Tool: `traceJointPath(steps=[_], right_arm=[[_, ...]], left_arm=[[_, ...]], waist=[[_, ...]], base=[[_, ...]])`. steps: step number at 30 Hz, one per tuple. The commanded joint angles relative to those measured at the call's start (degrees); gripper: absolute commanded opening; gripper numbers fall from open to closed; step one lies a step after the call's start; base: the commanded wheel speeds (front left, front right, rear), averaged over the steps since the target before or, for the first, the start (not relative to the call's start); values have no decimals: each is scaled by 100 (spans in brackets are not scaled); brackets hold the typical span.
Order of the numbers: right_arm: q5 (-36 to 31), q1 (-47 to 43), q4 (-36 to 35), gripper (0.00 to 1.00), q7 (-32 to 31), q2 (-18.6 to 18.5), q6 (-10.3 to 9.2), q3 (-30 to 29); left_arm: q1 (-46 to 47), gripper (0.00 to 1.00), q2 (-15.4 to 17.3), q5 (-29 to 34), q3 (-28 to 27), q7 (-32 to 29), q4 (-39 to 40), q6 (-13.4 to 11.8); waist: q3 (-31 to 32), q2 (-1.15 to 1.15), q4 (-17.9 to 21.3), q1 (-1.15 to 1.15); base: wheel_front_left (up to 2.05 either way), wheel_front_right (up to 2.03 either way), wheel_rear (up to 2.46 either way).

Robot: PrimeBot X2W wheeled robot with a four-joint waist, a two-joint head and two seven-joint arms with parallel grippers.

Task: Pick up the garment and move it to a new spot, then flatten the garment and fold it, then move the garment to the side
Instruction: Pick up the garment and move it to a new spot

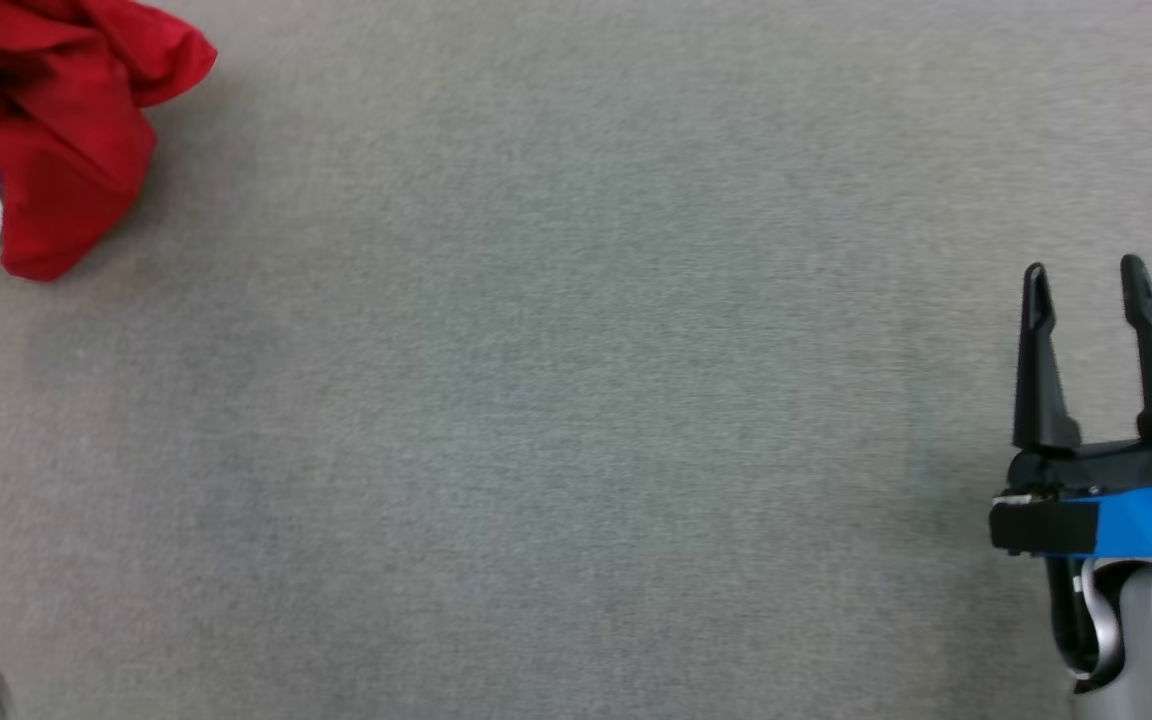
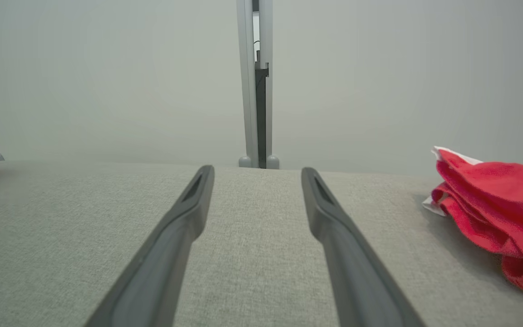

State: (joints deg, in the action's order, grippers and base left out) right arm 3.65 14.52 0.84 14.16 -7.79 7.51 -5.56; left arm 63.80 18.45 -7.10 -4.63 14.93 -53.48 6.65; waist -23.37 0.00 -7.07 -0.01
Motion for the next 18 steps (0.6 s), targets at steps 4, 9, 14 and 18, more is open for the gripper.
traceJointPath(steps=[4,9,14,18], right_arm=[[38,-71,190,100,74,196,-4,42],[103,-124,356,100,106,353,-4,110],[209,-139,328,100,108,448,-4,122],[276,-132,301,100,109,485,-4,103]], left_arm=[[234,0,-118,171,289,31,725,22],[443,0,-362,277,718,-40,1549,42],[573,0,-689,293,1190,-335,2387,62],[548,0,-942,216,1549,-556,2848,77]], waist=[[439,0,509,1],[680,0,1005,1],[782,0,1553,1],[745,0,1931,1]], base=[[0,0,0],[0,0,0],[0,0,0],[0,0,0]])
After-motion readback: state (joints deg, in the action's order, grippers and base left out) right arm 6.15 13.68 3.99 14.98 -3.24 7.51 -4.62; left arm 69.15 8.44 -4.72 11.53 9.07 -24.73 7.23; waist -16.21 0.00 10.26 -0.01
